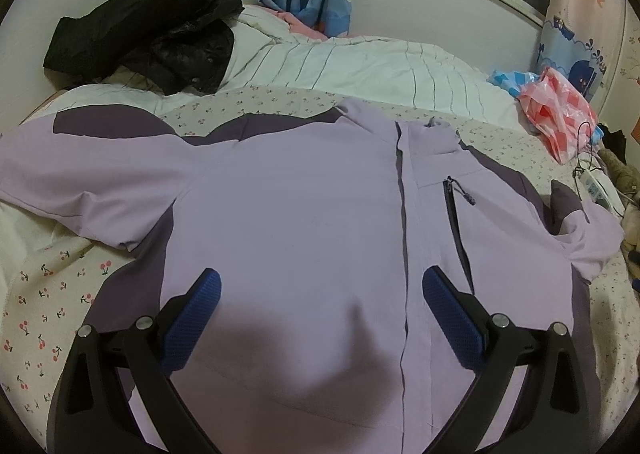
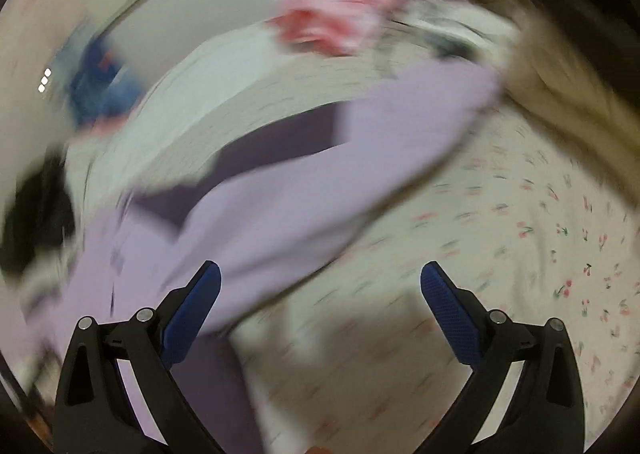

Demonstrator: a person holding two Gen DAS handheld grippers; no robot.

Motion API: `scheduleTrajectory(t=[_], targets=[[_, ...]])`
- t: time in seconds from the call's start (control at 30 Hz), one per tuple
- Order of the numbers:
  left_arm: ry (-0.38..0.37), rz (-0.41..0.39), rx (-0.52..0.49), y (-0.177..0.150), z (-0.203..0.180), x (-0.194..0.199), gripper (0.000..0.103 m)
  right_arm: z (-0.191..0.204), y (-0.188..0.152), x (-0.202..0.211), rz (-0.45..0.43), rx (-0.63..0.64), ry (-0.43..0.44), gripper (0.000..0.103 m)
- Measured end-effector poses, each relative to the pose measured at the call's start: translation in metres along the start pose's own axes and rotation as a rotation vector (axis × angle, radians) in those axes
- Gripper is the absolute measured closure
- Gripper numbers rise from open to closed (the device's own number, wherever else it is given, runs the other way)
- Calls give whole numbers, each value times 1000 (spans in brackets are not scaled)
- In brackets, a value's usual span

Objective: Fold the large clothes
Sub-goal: 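Grasp the jacket sleeve cuff with the right gripper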

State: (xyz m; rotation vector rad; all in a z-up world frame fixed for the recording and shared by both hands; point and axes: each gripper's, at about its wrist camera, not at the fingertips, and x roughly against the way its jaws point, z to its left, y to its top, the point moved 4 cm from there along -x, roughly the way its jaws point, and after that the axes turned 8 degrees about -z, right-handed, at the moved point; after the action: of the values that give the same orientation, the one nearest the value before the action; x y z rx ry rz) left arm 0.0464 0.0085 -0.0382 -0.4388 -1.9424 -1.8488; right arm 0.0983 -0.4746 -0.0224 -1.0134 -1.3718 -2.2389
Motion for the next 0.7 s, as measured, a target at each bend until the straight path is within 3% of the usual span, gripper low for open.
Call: scheduleTrajectory(t=[0.1, 0.2, 0.33, 0.4, 0.5, 0.53, 0.57, 0.63, 0.7], targets=[[-14, 18, 32, -3, -1, -7, 6, -71, 34, -39, -28, -181, 11, 6], [-19, 29, 49, -6, -2, -13, 6, -98, 53, -74, -8, -259, -14, 6], [-8, 44, 39, -9, -3, -20, 6, -118, 65, -118, -2, -344, -24, 6], [-4, 49, 33, -11, -3, -23, 6, -122, 69, -129, -44, -394, -24, 6], [3, 58, 22, -13, -5, -26, 6, -124, 82, -136, -143, -442, 70, 6], [6, 61, 18, -14, -6, -28, 6, -122, 87, -143, -143, -443, 101, 18], [6, 65, 15, -15, -7, -29, 6, -118, 90, -147, -127, -426, 138, 50], [13, 67, 5, -17, -8, -30, 6, -111, 96, -146, -115, -378, 175, 87], [16, 65, 7, -18, -8, -30, 6, -101, 104, -120, -235, -327, 232, 92]])
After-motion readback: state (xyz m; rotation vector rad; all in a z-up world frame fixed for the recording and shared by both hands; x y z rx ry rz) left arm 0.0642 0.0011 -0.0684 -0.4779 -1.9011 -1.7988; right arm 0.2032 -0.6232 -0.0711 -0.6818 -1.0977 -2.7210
